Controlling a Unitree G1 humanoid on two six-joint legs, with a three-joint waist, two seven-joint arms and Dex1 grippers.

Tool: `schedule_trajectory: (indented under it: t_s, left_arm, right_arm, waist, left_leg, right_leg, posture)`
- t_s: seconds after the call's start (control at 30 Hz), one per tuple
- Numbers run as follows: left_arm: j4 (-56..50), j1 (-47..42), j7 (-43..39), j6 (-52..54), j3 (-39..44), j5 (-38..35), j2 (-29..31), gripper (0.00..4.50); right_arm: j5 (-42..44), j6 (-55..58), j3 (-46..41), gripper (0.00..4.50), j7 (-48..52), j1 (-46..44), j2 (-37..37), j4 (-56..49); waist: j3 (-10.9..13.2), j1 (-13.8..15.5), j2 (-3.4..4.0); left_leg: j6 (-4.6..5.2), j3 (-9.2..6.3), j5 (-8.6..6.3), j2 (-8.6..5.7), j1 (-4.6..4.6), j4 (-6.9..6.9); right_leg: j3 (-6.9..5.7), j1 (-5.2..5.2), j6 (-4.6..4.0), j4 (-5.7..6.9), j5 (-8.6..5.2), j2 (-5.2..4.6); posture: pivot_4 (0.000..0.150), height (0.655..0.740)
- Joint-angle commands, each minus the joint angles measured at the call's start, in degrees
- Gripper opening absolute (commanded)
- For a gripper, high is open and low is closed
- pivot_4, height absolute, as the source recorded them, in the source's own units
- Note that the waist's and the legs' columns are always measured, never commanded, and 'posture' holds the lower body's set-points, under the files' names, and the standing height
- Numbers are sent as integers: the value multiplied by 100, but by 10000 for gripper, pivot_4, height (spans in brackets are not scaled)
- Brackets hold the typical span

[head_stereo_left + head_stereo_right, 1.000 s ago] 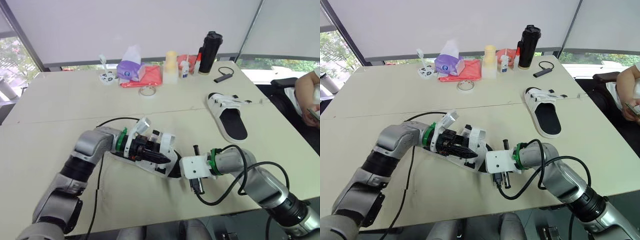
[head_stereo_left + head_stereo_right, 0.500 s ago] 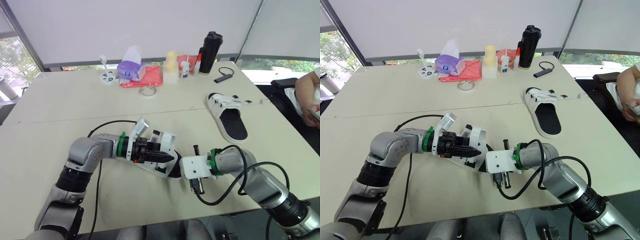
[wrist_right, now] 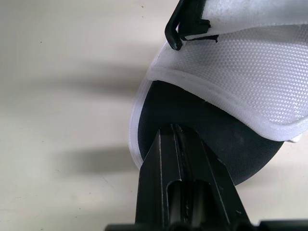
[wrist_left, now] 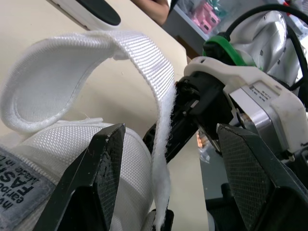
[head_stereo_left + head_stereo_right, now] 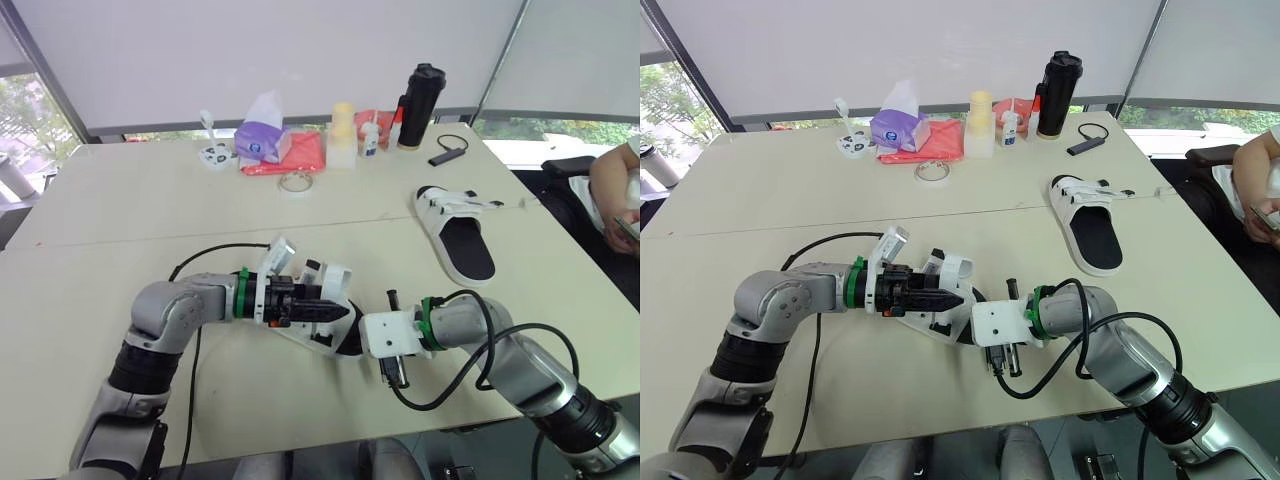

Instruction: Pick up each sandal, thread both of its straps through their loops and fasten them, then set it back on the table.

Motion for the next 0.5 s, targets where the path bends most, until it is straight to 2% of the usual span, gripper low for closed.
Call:
schedule_trajectory:
  t_s: [0.03, 0.33, 0.37, 0.4, 0.5]
  left_arm:
    - [-242, 71, 172, 19, 187, -164, -3, 31285]
    - [-420, 231, 386, 64, 262, -403, 1, 31285]
    - [-420, 235, 401, 62, 259, -420, 2, 25980]
    - [-420, 239, 421, 53, 260, -435, 2, 23531]
    - [-426, 244, 462, 42, 265, -468, -1, 8153]
  right_arm:
    - [-105, 96, 231, 0, 109, 129, -77, 192]
    - [-104, 76, 239, 0, 108, 115, -66, 219]
    - [-103, 74, 239, 0, 108, 112, -64, 223]
    - [-102, 74, 237, 0, 107, 110, -62, 226]
    - [-100, 58, 232, 0, 106, 108, -65, 240]
  waist:
    - [0, 3, 0]
    - [0, 2, 0]
    - [0, 2, 0]
    - [0, 4, 0]
    - [0, 3, 0]
  left_leg:
    - [0, 0, 0, 0, 0, 0]
    - [0, 0, 0, 0, 1, 1]
    - [0, 0, 0, 0, 1, 1]
    - [0, 0, 0, 0, 1, 1]
    - [0, 0, 0, 0, 1, 2]
  right_leg:
    - [0, 0, 0, 0, 0, 0]
    - [0, 1, -1, 0, 0, 0]
    - [0, 1, -1, 0, 0, 0]
    - [0, 1, -1, 0, 0, 0]
    - [0, 1, -1, 0, 0, 0]
  posture:
    - [1500, 7400]
    - [1500, 7400]
    - [1500, 7400]
    - [1500, 7400]
    - [1500, 7400]
